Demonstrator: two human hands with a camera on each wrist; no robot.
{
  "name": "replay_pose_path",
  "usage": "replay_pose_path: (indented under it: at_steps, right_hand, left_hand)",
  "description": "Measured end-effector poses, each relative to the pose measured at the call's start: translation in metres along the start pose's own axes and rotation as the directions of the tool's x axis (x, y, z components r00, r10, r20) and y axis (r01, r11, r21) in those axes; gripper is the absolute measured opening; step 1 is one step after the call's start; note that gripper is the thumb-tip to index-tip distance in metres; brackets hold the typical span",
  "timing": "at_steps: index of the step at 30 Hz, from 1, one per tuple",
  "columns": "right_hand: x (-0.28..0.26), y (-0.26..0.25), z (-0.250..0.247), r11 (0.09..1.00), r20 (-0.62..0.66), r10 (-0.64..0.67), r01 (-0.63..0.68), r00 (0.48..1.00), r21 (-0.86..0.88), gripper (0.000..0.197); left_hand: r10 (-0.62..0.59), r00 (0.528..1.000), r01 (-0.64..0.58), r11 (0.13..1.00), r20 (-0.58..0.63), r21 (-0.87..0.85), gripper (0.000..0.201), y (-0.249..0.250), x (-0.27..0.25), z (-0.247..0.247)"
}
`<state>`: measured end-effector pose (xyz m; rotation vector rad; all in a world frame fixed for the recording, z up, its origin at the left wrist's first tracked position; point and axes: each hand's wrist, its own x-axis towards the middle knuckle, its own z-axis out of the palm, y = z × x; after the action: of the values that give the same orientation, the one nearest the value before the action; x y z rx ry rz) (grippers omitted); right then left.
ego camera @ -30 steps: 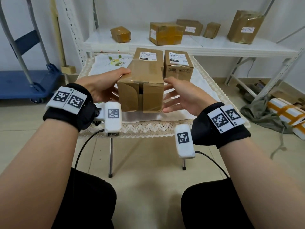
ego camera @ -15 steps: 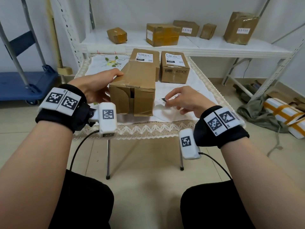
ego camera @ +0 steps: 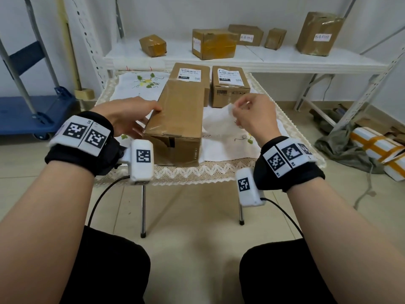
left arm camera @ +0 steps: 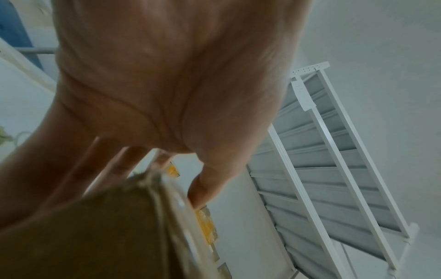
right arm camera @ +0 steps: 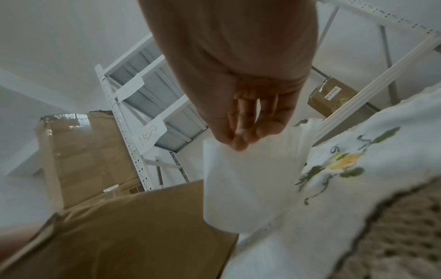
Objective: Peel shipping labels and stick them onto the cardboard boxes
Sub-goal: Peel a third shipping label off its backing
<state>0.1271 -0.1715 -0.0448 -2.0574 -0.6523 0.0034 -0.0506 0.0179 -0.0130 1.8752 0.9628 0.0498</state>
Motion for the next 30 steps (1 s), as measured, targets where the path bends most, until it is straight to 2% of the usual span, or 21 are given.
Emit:
replay_pose_path:
  at_steps: [2, 4, 6, 9, 12, 17, 22, 26, 30]
  right_hand:
    - [-0.002, -0.003, -0.004, 0.997, -0.035, -0.001, 0.004, 0.999, 0.083, 0.019]
    - [-0.006, -0.009, -0.008, 0.988, -0.08, -0.009, 0.021, 0.997, 0.153, 0.027]
    - [-0.009, -0.013, -0.011, 0.977, -0.109, -0.023, 0.046, 0.994, 0.209, 0.03]
    - [-0.014, -0.015, -0.014, 0.973, -0.075, -0.037, 0.054, 0.996, 0.226, 0.02]
    - [-0.016, -0.013, -0.015, 0.966, -0.01, -0.068, 0.069, 0.998, 0.248, 0.007]
    - [-0.018, -0.015, -0.014, 0.961, 0.057, -0.114, 0.095, 0.992, 0.259, 0.012]
    - [-0.018, -0.017, -0.01, 0.944, 0.062, -0.159, 0.133, 0.985, 0.302, 0.021]
    - [-0.018, -0.018, -0.008, 0.918, 0.03, -0.151, 0.13, 0.988, 0.375, 0.028]
    - [-0.021, -0.021, -0.005, 0.897, 0.019, -0.155, 0.133, 0.988, 0.422, 0.025]
  left_hand:
    - [0.034, 0.999, -0.034, 0.999, -0.031, 0.008, 0.047, 0.004, 0.002, 0.002]
    - [0.093, 0.992, -0.092, 0.996, -0.081, 0.022, 0.069, 0.009, 0.003, 0.003]
    - [0.187, 0.976, -0.185, 0.982, -0.116, 0.031, 0.074, 0.016, 0.0, 0.006]
    - [0.325, 0.939, -0.325, 0.946, -0.113, 0.015, 0.069, 0.028, -0.005, 0.013]
    - [0.409, 0.911, -0.406, 0.912, -0.053, 0.056, 0.057, 0.037, -0.01, 0.022]
    - [0.53, 0.848, -0.528, 0.846, 0.006, 0.076, 0.038, 0.045, -0.014, 0.05]
    - [0.592, 0.804, -0.587, 0.805, -0.058, 0.086, 0.028, 0.045, -0.009, 0.064]
    - [0.674, 0.725, -0.667, 0.739, -0.145, 0.098, 0.017, 0.043, -0.01, 0.067]
    - [0.705, 0.675, -0.703, 0.704, -0.215, 0.102, 0.019, 0.042, -0.009, 0.069]
